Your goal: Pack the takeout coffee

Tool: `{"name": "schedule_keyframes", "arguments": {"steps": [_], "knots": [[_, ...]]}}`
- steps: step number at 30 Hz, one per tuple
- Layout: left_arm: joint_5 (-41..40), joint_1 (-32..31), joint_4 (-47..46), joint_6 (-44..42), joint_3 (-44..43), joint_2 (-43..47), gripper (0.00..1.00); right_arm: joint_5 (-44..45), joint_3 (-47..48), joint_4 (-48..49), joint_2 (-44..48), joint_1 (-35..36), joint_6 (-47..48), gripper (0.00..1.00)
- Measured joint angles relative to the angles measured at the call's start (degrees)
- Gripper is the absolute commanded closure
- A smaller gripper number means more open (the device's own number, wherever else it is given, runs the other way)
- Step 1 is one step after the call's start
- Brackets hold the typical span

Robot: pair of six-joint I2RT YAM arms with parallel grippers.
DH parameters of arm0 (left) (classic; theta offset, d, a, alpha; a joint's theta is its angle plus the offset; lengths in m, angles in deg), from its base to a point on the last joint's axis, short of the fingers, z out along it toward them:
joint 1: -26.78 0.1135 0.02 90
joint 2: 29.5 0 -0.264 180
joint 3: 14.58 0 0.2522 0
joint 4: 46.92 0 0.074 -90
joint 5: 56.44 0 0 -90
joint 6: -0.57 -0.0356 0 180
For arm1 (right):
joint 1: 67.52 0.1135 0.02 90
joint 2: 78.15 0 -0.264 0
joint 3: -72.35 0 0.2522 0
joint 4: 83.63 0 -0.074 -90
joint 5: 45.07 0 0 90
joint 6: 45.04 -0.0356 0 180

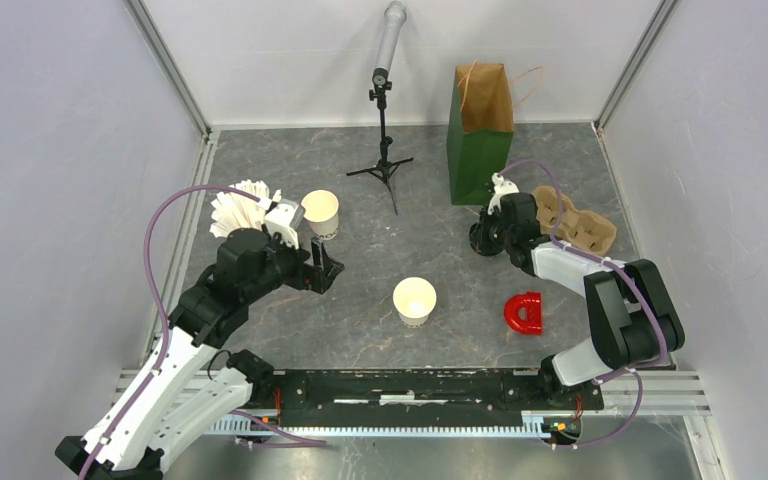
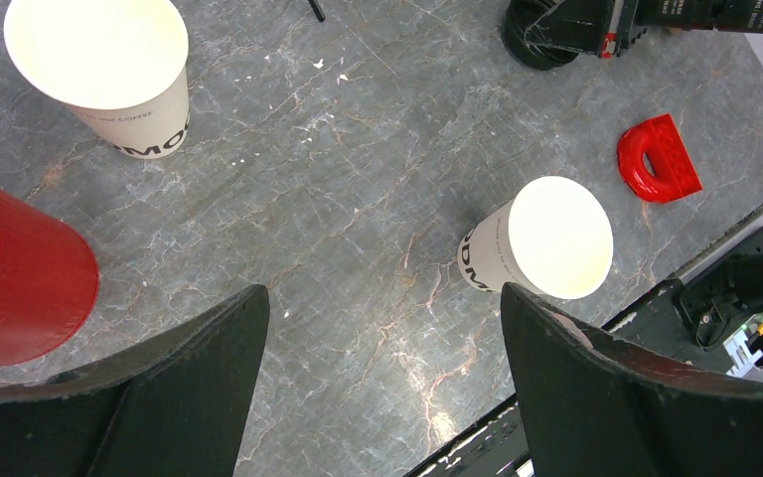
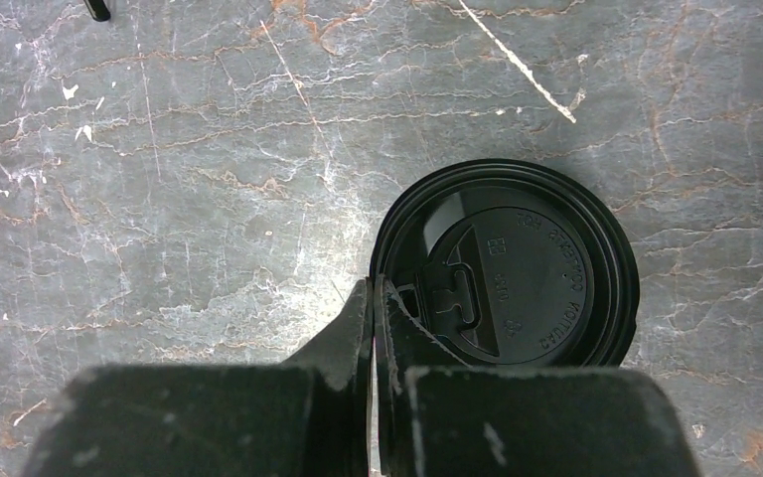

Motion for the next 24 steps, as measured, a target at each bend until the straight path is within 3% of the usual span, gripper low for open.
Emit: {"name": "schedule_keyframes", "arguments": {"steps": [3,5,10,13,14,15,16,22,24], "knots": [[0.0,0.0,0.0,0.0,0.0,0.0,0.08,-0.2,0.0,0.0,0.0,0.0,0.0,0.89],[0.0,0.0,0.0,0.0,0.0,0.0,0.08,-0.5,0.0,0.0,0.0,0.0,-0.1,1.00],[0.0,0.0,0.0,0.0,0.0,0.0,0.08,-0.9,-0.1,0.3,0.0,0.0,0.0,1.00],[0.0,0.0,0.0,0.0,0.0,0.0,0.08,-1.1,-0.2,0.5,0.0,0.0,0.0,0.83],[0.0,0.0,0.0,0.0,0.0,0.0,0.08,-1.3,-0.2,0.5,0.0,0.0,0.1,0.86],[0.0,0.0,0.0,0.0,0.0,0.0,0.08,-1.5,-0.2,0.5,0.0,0.0,0.1,0.98],[0.0,0.0,0.0,0.0,0.0,0.0,0.08,-1.5,-0.2,0.5,0.0,0.0,0.1,1.00],[0.0,0.0,0.0,0.0,0.0,0.0,0.08,-2.8,-0.2,1.0,0.0,0.0,0.0,1.00],[0.0,0.0,0.0,0.0,0.0,0.0,0.08,-2.7,-0.2,1.0,0.0,0.0,0.1,0.93]]}}
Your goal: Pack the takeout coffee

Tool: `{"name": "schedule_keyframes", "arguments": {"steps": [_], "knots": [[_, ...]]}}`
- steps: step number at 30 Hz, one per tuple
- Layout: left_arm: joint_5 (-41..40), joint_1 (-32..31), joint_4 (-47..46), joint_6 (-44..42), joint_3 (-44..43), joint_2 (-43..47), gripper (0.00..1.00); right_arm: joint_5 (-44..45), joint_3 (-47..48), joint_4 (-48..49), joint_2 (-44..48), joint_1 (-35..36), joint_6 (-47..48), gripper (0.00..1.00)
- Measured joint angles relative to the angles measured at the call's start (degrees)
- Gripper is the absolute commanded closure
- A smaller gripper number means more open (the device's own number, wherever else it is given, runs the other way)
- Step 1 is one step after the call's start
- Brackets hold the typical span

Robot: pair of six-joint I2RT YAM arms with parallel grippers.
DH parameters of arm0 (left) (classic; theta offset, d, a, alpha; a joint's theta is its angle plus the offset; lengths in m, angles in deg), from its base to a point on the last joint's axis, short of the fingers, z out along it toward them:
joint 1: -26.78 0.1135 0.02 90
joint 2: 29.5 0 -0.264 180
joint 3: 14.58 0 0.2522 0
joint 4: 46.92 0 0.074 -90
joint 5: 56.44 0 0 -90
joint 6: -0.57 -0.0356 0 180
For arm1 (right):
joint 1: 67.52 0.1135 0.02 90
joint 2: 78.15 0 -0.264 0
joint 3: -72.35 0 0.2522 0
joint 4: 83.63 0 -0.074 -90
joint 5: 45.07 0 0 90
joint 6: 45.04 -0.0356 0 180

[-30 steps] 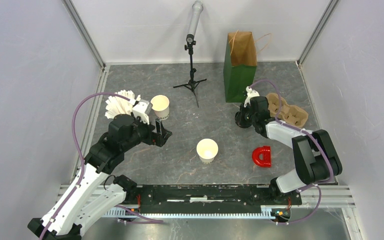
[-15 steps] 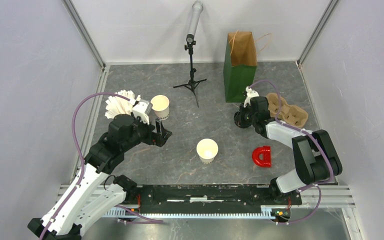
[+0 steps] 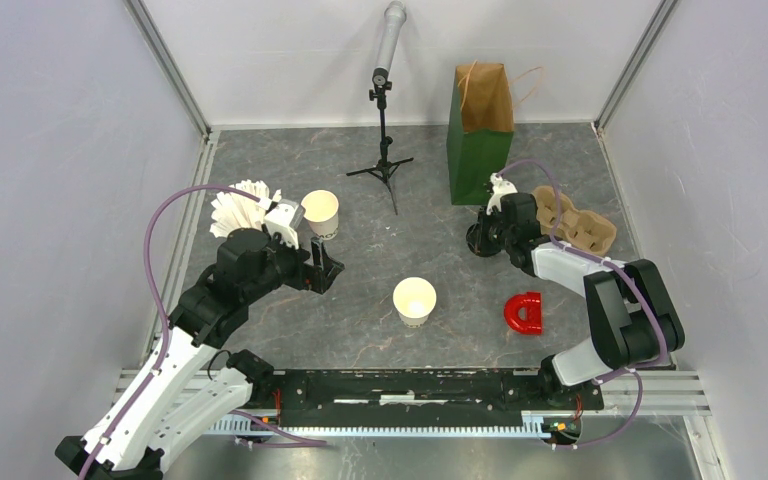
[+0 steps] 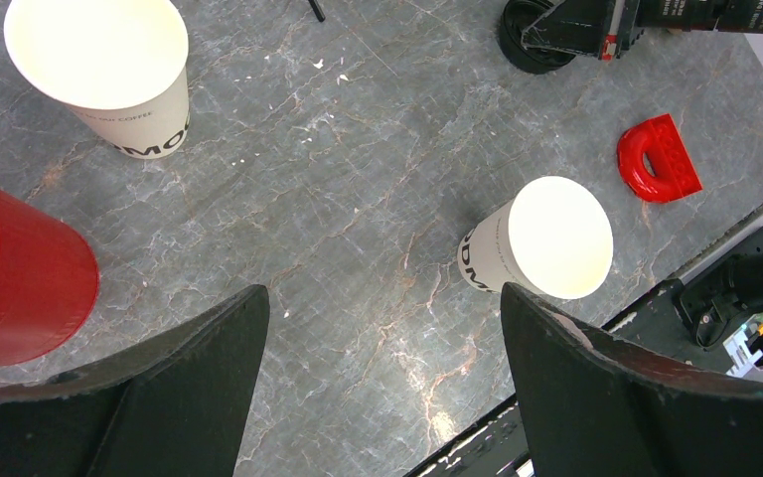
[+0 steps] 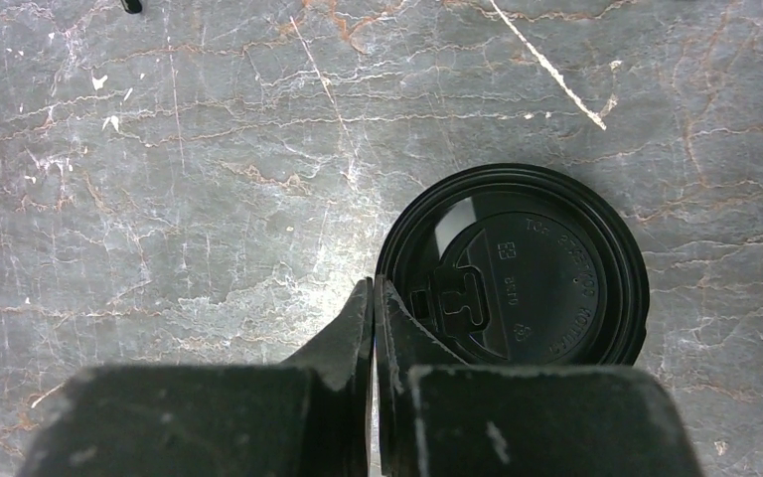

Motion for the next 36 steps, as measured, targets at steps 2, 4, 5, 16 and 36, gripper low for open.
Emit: {"name": "schedule_keyframes", "arguments": {"steps": [2,4,5,16,36], "knots": [[0.0,0.0,0.0,0.0,0.0,0.0,0.08,0.1,0.0,-0.1,0.0,0.0,0.5,0.82],[0.0,0.0,0.0,0.0,0.0,0.0,0.08,0.5,0.0,-0.3,0.0,0.3,1.1,0.80],[0.0,0.0,0.0,0.0,0.0,0.0,0.08,1.1,0.1,-0.6,0.0,0.5,1.7,0.80],[0.0,0.0,0.0,0.0,0.0,-0.1,0.08,10.2,4.0,-4.9,0.0,5.7,6.1,0.82],[0.0,0.0,0.0,0.0,0.0,-0.4,0.08,13.2,5.2,-6.8,-2.1,6.8,7.7,0.79]]}}
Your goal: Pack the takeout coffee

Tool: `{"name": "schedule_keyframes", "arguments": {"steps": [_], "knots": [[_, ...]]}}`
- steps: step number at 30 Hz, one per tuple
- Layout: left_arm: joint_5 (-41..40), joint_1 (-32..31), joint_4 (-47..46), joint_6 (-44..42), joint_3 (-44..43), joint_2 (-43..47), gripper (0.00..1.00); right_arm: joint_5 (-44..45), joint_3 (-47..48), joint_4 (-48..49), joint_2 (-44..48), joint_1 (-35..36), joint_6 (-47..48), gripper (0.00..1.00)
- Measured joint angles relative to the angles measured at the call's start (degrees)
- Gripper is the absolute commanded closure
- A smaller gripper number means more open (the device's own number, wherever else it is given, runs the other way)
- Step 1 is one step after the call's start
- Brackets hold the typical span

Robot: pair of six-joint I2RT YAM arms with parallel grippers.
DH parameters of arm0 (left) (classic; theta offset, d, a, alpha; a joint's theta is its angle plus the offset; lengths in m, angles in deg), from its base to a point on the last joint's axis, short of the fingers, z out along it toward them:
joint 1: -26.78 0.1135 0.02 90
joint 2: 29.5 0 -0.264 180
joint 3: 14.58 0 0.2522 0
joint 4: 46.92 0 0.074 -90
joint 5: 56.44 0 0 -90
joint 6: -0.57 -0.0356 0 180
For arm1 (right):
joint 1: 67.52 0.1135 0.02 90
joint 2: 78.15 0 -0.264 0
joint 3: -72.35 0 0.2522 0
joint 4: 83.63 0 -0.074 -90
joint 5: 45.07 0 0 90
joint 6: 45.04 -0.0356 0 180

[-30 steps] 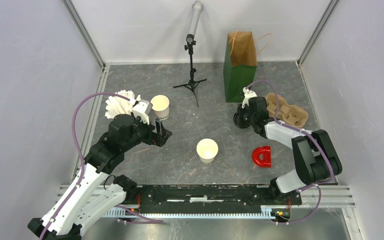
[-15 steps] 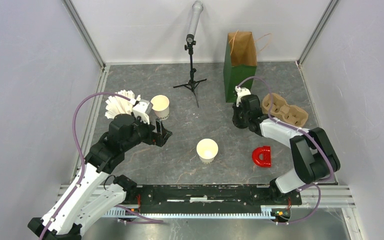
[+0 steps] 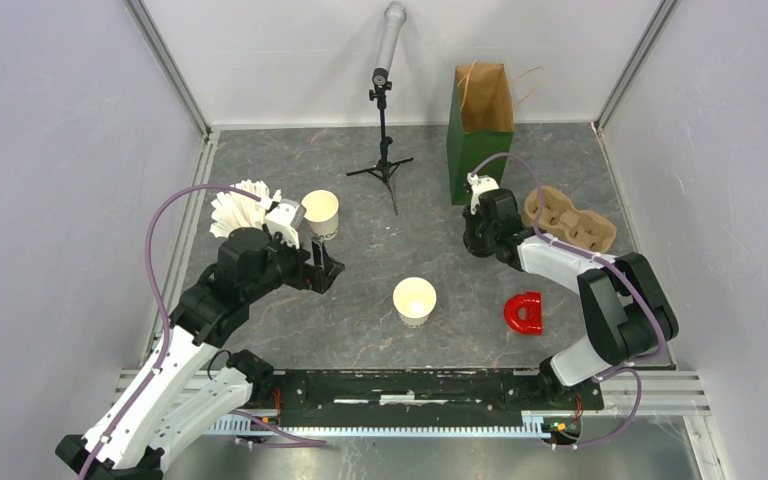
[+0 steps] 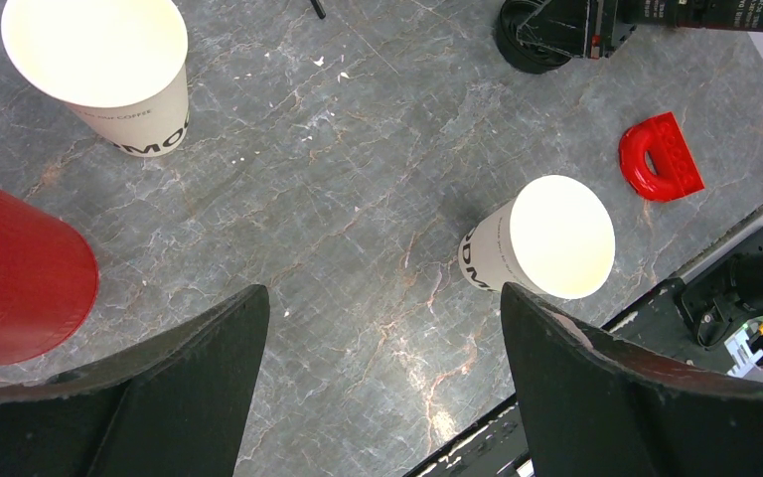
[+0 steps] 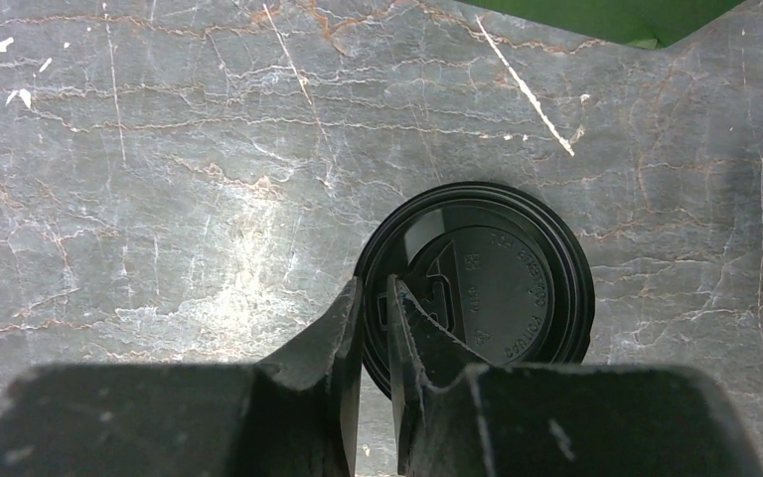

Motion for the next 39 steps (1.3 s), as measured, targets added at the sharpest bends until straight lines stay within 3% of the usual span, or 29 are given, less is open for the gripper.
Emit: {"name": "schedule_keyframes", "arguments": {"steps": [28,35,39], "knots": [[0.0,0.0,0.0,0.0,0.0,0.0,0.08,1.2,0.7,-0.2,-0.8,1.1,0.9,0.79],[0.0,0.0,0.0,0.0,0.0,0.0,0.08,1.2,0.8,-0.2,-1.4,1.2,1.2,1.00],[0.0,0.0,0.0,0.0,0.0,0.0,0.08,1.2,0.9,-0.2,-1.4,1.2,1.2,1.00]]}}
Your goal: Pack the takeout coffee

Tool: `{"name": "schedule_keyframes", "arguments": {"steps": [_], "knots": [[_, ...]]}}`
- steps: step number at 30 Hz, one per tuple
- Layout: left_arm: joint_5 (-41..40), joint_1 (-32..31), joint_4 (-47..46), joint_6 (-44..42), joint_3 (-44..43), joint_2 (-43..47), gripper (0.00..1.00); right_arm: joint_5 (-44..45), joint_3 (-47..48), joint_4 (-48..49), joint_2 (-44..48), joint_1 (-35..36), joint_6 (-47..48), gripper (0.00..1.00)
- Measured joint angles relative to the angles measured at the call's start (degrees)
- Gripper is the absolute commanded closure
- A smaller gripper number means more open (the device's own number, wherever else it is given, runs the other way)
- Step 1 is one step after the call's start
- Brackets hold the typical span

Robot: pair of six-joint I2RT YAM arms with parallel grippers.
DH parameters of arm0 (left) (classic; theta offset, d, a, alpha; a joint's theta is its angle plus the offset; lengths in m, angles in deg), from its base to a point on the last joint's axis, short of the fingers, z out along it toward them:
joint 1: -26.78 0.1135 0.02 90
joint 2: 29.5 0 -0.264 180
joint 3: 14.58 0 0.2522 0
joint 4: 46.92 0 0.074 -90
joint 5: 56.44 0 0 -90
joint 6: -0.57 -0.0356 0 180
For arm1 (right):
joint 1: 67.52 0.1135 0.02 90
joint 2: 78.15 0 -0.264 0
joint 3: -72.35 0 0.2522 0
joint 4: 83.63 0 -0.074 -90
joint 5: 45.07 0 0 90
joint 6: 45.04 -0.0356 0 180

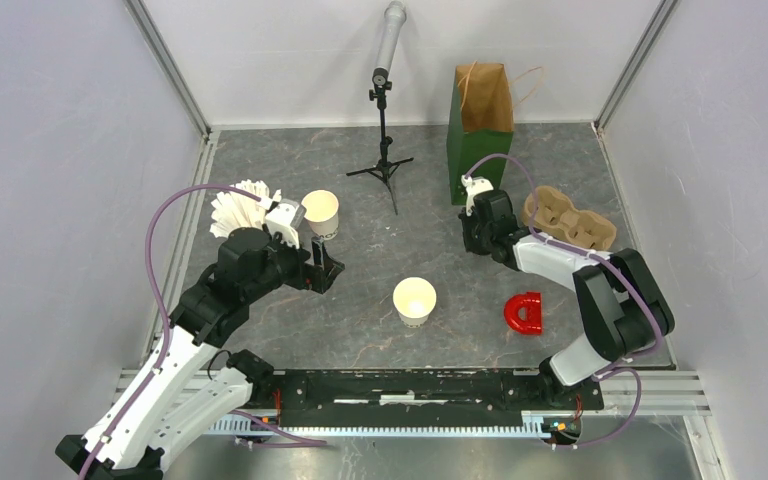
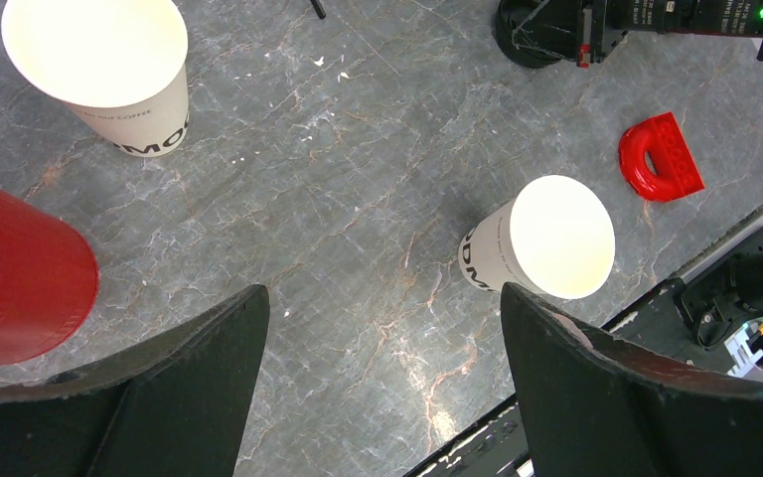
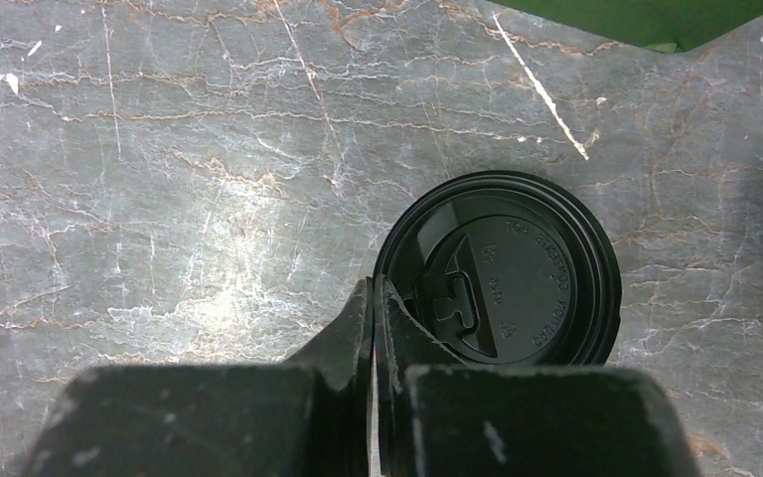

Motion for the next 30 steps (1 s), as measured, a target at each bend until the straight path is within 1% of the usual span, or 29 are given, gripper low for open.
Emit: {"name": "schedule_keyframes", "arguments": {"steps": [5,10,14,19,22,26,30], "knots": [[0.0,0.0,0.0,0.0,0.0,0.0,0.07,0.4,0.0,-0.7,1.1,0.1,-0.1,1.00],[0.0,0.0,0.0,0.0,0.0,0.1,0.07,0.3,-0.7,-1.0,4.8,0.2,-1.5,1.00],[0.2,0.0,0.0,0.0,0.0,0.1,0.08,-2.8,-2.4,0.2,6.7,-0.7,-3.7,1.00],[1.9,0.0,-0.1,0.0,0.0,-1.1,0.14,-7.4,-5.0,1.7,6.8,-4.0,-7.2,1.00],[4.6,0.0,-0.4,0.1,-0.3,-4.6,0.16,-9.5,-5.8,1.3,7.5,-5.8,-8.9,1.00],[6.8,-0.4,-0.5,0.3,-1.7,-10.6,0.16,-9.2,-5.7,-0.2,9.9,-6.1,-9.8,1.00],[7.7,-1.0,-0.6,0.7,-2.9,-13.2,0.16,-8.5,-5.3,-3.3,13.0,-6.1,-11.2,1.00]]}}
